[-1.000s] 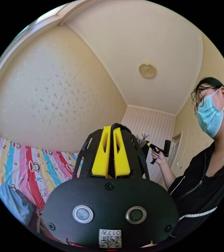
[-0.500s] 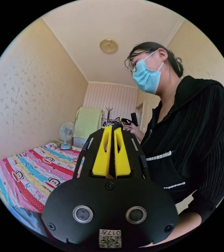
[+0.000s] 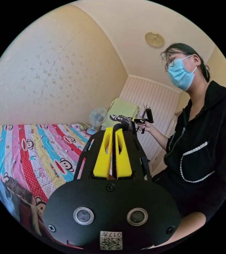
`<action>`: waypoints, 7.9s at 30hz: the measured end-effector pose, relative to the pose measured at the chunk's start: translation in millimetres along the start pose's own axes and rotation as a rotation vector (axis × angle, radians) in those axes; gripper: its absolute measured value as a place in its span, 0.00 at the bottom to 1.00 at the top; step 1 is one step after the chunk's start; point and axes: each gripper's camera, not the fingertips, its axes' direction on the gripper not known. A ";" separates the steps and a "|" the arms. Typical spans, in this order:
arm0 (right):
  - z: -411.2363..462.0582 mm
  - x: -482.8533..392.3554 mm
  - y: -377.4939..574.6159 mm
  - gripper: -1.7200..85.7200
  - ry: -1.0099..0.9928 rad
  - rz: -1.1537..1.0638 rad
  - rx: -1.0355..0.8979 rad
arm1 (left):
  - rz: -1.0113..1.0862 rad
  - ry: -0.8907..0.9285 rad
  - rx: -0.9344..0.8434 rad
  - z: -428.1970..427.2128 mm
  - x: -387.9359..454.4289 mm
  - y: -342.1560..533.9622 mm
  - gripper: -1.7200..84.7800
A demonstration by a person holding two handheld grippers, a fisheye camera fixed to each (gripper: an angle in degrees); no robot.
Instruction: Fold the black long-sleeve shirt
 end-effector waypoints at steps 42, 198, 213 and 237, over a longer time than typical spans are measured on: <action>204.8 427.4 236.2 0.07 -0.018 0.867 -0.323 | -0.982 -0.317 -0.260 414.4 -104.0 328.6 0.05; 348.9 318.9 42.1 0.06 0.097 0.583 -0.006 | -0.612 -0.292 -0.324 395.6 -177.7 216.4 0.15; 420.0 222.2 -118.8 0.16 -0.243 -0.009 -0.123 | -0.500 -0.444 -0.486 468.9 -148.6 185.1 0.13; 636.6 223.6 -171.0 0.13 -0.659 0.087 -0.290 | -0.979 -0.352 0.086 356.0 -157.7 218.0 0.01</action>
